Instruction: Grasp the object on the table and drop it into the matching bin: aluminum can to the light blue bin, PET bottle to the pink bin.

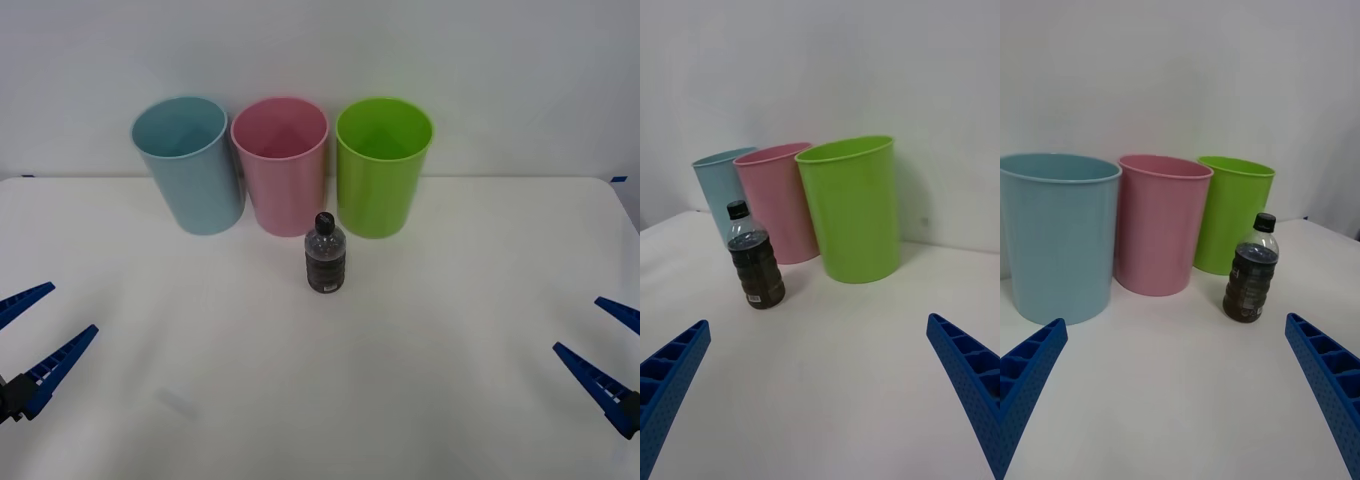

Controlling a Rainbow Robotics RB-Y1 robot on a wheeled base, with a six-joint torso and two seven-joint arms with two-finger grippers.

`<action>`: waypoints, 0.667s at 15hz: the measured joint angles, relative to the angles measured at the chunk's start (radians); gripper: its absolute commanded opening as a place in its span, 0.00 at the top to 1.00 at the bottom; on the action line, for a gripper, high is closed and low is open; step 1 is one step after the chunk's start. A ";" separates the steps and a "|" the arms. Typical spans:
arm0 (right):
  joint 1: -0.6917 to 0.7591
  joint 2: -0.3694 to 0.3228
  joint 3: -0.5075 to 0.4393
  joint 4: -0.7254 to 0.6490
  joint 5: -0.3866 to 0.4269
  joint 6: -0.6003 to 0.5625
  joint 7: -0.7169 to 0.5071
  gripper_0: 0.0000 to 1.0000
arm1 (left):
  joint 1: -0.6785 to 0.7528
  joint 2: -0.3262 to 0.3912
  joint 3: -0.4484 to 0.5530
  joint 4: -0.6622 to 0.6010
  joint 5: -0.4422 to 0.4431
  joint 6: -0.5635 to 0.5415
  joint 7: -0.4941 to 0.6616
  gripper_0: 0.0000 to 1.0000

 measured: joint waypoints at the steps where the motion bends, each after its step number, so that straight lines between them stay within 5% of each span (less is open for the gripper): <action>1: 0.001 0.000 0.018 0.001 0.000 0.001 0.003 0.00 | 0.000 0.000 0.000 0.000 0.000 0.000 0.000 0.00; 10: -0.015 -0.001 0.214 0.002 0.009 0.127 0.079 0.00 | 0.000 0.000 0.000 0.000 0.000 0.000 0.000 0.00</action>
